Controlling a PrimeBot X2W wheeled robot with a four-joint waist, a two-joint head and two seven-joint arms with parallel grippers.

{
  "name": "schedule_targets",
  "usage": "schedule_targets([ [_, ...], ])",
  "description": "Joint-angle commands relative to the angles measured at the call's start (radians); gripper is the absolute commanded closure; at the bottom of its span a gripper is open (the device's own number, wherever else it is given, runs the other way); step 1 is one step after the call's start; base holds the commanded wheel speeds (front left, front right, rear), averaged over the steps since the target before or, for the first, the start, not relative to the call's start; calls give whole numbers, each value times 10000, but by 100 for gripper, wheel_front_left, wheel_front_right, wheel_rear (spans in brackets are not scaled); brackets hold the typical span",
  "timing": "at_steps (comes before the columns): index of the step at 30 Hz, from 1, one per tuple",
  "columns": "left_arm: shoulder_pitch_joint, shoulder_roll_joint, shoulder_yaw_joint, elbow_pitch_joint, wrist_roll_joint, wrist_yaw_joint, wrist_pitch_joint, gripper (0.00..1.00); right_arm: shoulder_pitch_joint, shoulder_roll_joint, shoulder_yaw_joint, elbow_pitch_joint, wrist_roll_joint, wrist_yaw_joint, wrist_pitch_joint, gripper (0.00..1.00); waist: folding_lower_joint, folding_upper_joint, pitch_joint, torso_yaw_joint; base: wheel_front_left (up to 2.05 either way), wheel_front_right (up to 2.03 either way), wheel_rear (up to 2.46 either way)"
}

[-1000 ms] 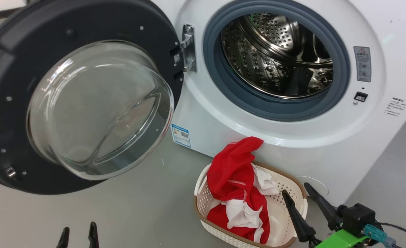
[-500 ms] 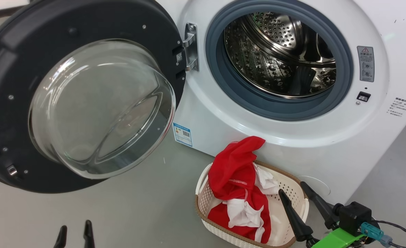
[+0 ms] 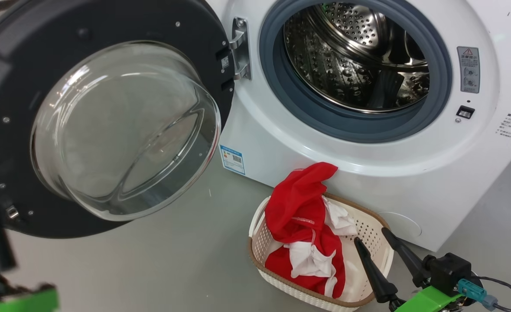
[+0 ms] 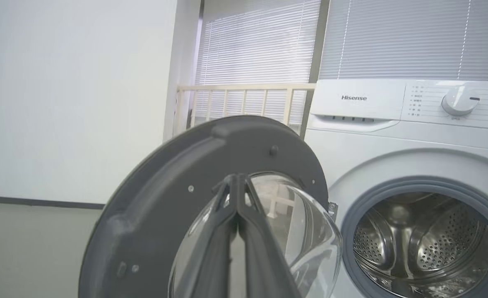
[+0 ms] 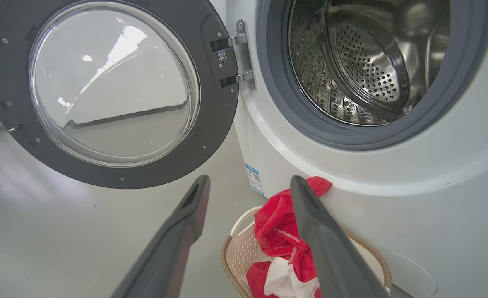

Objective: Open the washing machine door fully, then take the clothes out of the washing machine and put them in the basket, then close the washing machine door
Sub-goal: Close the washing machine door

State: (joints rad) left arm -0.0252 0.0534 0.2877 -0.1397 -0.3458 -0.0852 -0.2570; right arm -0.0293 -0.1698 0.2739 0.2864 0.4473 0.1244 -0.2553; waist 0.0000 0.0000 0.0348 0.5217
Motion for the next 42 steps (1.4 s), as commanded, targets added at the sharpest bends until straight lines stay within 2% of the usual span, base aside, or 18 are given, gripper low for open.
schedule_targets([
  [1,-714,388,619,-373,76,-163,-47,100,-373,-159,169,-256,5,63,-65,0,0,0,107,7,0,0,0],
  [7,-2889,1683,1690,250,-204,-420,-47,100,-452,-272,102,-291,-24,63,-65,0,0,0,392,8,0,0,0],
  [13,-4720,2942,1979,2243,-1237,-450,-47,100,-457,-327,17,-336,-67,63,-65,0,0,0,592,6,0,0,0],
  [14,-4720,2942,1979,2243,-1237,-450,-47,100,-457,-327,17,-336,-67,63,-65,0,0,0,592,6,0,0,0],
  [22,-6601,4528,1687,6246,-3838,-452,324,100,-506,-361,-43,-368,-140,63,-65,0,0,0,793,47,0,0,0],
  [25,-7171,4989,1453,7510,-4614,-453,1007,100,-548,-372,-8,-348,-150,63,-65,0,0,0,858,45,0,0,0],
  [32,-8119,5749,380,9589,-5973,-453,3836,100,-589,-474,62,-328,-133,63,-65,0,0,0,1037,14,0,0,0],
  [42,-8892,6187,262,11410,-7152,-454,6347,100,-775,-804,262,-359,-133,63,-65,0,0,0,1541,-245,0,0,0],
])
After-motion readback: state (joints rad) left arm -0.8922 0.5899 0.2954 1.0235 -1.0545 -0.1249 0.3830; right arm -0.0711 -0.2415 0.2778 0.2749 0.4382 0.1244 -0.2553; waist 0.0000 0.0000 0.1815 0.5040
